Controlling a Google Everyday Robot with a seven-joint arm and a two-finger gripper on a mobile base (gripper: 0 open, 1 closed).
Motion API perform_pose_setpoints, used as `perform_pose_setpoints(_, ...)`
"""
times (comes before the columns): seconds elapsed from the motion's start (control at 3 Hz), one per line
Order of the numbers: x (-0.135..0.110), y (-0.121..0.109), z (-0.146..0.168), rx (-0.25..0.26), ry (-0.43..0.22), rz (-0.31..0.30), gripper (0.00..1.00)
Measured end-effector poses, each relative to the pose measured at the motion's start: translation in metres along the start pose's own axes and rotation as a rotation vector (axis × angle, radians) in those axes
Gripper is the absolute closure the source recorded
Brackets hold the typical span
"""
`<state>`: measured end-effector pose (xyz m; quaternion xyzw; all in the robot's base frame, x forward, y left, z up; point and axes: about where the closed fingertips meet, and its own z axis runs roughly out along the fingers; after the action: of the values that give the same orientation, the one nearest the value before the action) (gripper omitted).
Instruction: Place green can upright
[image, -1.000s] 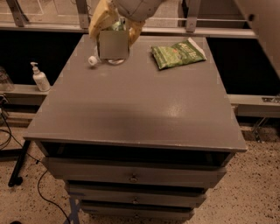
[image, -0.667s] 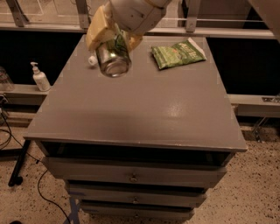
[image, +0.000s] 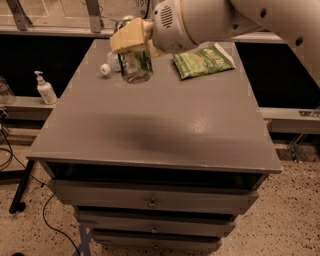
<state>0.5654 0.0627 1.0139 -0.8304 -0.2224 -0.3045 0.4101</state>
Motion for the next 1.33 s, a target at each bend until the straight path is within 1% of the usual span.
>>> perform_pose_setpoints(0.33, 0.006, 0.019, 0.018, 0.055, 0.046, -0.044, 1.00)
perform_pose_setpoints(0.67, -0.010, 0.012, 0.013, 0.065, 0.060, -0.090, 1.00)
perform_pose_setpoints(1.0, -0.006, 0.011, -0.001, 0.101, 0.212, -0.205, 1.00)
perform_pose_setpoints(1.33, -0.003, 0.016, -0.007, 0.152, 0.345, -0.322, 1.00)
